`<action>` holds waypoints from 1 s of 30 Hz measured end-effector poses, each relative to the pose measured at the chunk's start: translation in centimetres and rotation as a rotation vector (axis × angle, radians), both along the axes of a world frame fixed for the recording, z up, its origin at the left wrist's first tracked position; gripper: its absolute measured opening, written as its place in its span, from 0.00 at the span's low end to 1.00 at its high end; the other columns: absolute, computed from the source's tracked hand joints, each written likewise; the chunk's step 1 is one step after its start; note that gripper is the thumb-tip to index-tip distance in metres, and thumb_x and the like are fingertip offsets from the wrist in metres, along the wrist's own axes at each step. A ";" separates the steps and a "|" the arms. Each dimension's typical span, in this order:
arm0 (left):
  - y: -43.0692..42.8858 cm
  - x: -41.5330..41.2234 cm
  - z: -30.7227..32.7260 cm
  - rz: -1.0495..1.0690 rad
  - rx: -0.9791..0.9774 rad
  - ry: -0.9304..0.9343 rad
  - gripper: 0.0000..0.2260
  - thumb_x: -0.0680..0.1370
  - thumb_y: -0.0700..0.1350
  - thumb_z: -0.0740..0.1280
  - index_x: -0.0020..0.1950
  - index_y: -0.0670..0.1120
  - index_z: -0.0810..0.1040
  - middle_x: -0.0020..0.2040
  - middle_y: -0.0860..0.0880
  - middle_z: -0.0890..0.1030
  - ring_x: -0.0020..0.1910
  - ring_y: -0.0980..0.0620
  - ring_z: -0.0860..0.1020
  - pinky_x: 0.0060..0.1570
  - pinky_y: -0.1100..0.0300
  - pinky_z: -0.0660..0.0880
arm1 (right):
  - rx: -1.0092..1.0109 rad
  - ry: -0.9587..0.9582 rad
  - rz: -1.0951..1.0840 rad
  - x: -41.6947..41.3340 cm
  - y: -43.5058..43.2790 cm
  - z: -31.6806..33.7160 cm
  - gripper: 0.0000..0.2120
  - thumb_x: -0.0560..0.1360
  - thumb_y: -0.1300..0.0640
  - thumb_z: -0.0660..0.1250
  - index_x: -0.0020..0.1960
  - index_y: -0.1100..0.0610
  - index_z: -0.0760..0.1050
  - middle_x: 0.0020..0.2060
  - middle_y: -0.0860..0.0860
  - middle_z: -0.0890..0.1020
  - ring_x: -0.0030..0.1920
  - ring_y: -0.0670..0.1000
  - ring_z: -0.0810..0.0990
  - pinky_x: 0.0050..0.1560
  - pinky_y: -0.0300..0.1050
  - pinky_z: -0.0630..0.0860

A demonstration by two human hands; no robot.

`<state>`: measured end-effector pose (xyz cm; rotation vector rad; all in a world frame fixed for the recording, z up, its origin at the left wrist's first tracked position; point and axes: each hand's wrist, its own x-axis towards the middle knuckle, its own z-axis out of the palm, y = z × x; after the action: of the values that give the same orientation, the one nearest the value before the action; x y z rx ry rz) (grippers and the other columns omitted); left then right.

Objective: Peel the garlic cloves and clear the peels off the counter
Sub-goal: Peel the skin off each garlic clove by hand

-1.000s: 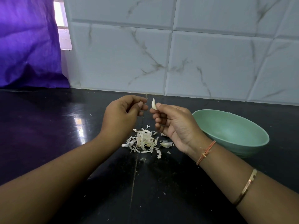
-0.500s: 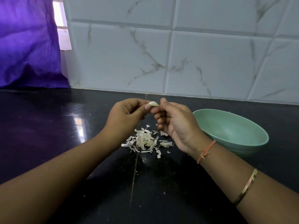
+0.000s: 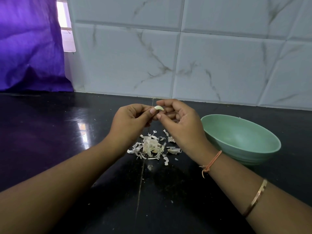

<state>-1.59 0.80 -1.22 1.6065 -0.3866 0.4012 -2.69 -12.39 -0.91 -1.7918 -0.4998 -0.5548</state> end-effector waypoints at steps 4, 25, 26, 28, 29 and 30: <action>-0.1 0.1 -0.1 0.023 0.006 0.017 0.08 0.76 0.41 0.66 0.39 0.47 0.81 0.29 0.55 0.81 0.31 0.60 0.74 0.36 0.67 0.75 | 0.028 -0.014 0.023 0.2 -0.2 0.0 0.11 0.72 0.67 0.68 0.49 0.52 0.77 0.39 0.46 0.83 0.39 0.41 0.81 0.43 0.33 0.76; -0.1 -0.1 -0.3 0.001 0.195 -0.076 0.09 0.77 0.42 0.65 0.37 0.49 0.79 0.30 0.56 0.80 0.35 0.56 0.76 0.47 0.49 0.76 | 0.201 0.189 0.105 0.1 -0.3 0.5 0.13 0.77 0.66 0.59 0.37 0.59 0.75 0.24 0.50 0.71 0.25 0.43 0.66 0.28 0.34 0.65; -0.1 -0.1 -0.3 -0.009 0.194 -0.078 0.10 0.77 0.42 0.64 0.38 0.49 0.79 0.31 0.54 0.80 0.36 0.56 0.76 0.47 0.49 0.76 | 0.221 0.202 0.119 0.1 -0.2 0.5 0.13 0.78 0.66 0.58 0.37 0.59 0.75 0.24 0.50 0.71 0.25 0.43 0.66 0.28 0.35 0.65; -0.1 -0.1 -0.3 -0.031 0.190 -0.082 0.10 0.78 0.41 0.62 0.38 0.48 0.78 0.35 0.49 0.80 0.37 0.56 0.75 0.47 0.50 0.75 | 0.254 0.226 0.152 0.0 -0.1 0.6 0.13 0.78 0.67 0.57 0.37 0.59 0.75 0.25 0.51 0.71 0.24 0.42 0.67 0.28 0.35 0.65; -0.1 -0.2 -0.3 -0.040 0.190 -0.085 0.10 0.79 0.41 0.62 0.38 0.48 0.78 0.37 0.47 0.79 0.36 0.56 0.74 0.47 0.52 0.75 | 0.269 0.234 0.170 0.0 -0.1 0.6 0.13 0.78 0.67 0.57 0.38 0.60 0.75 0.25 0.51 0.72 0.24 0.42 0.68 0.28 0.35 0.66; -0.1 -0.2 -0.3 -0.050 0.186 -0.087 0.11 0.79 0.41 0.61 0.38 0.47 0.77 0.37 0.46 0.79 0.36 0.58 0.74 0.46 0.54 0.74 | 0.282 0.238 0.187 0.0 -0.1 0.6 0.13 0.78 0.67 0.57 0.38 0.60 0.75 0.24 0.50 0.72 0.24 0.42 0.68 0.28 0.35 0.66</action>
<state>-1.83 0.69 -1.47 1.7605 -0.5420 0.4075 -2.70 -12.54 -0.33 -1.4990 -0.3972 -0.2622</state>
